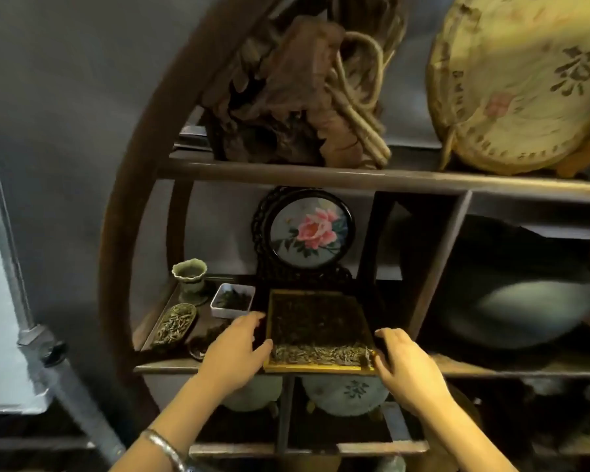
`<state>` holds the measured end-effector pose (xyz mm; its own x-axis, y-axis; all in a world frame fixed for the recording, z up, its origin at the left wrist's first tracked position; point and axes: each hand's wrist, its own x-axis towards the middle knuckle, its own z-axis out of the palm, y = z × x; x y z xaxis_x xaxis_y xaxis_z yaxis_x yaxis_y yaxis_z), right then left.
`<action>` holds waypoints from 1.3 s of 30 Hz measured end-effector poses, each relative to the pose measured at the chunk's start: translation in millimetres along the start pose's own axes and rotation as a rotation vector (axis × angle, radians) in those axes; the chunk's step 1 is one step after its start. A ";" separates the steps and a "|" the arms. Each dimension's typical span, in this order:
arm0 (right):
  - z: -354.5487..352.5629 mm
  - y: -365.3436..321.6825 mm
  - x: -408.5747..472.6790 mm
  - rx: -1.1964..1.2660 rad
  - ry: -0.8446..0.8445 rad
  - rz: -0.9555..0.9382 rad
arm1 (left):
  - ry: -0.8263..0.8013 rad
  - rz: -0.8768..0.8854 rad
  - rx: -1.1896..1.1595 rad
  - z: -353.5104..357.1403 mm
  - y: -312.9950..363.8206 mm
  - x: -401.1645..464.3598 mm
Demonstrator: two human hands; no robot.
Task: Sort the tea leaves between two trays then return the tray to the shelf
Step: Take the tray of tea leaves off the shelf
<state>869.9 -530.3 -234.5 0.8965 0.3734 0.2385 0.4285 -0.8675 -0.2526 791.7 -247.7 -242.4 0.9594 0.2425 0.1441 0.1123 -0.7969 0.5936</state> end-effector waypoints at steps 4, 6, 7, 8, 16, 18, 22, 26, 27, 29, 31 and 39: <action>20.4 7.7 5.1 -0.075 -0.085 0.099 | 0.000 -0.113 0.041 24.1 -1.8 3.0; 30.0 9.4 5.2 -0.089 -0.133 0.140 | 0.006 -0.145 0.058 32.4 -3.4 5.8; 34.4 8.7 5.3 -0.084 -0.146 0.155 | 0.005 -0.156 0.062 35.8 -4.8 7.1; 38.1 7.6 6.0 -0.074 -0.148 0.166 | 0.002 -0.164 0.067 38.4 -6.3 8.9; 51.0 3.9 13.5 0.075 -0.100 0.272 | -0.033 -0.188 0.070 53.9 -12.5 19.5; 51.9 3.6 13.9 0.092 -0.082 0.291 | -0.017 -0.194 0.057 55.5 -12.0 19.9; 52.1 5.1 8.2 0.180 -0.015 0.283 | 0.024 -0.187 0.009 57.1 -10.1 12.0; 52.4 5.0 -5.3 0.197 0.018 0.239 | 0.052 -0.205 -0.047 56.6 -8.6 -3.3; 52.7 4.9 -9.7 0.205 0.037 0.233 | 0.053 -0.212 -0.059 55.9 -7.8 -7.9; 53.6 5.4 -18.6 0.240 0.051 0.250 | 0.056 -0.224 -0.088 54.3 -6.4 -18.9; 55.0 6.4 -28.0 0.270 0.027 0.284 | 0.062 -0.248 -0.107 53.2 -6.0 -30.8; 65.7 11.4 -48.9 0.405 0.072 0.384 | 0.103 -0.323 -0.223 46.8 -3.3 -55.7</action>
<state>838.4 -536.8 -310.7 0.9928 0.0199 0.1183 0.0946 -0.7361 -0.6702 750.0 -284.5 -289.5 0.8519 0.5237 -0.0059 0.3336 -0.5339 0.7770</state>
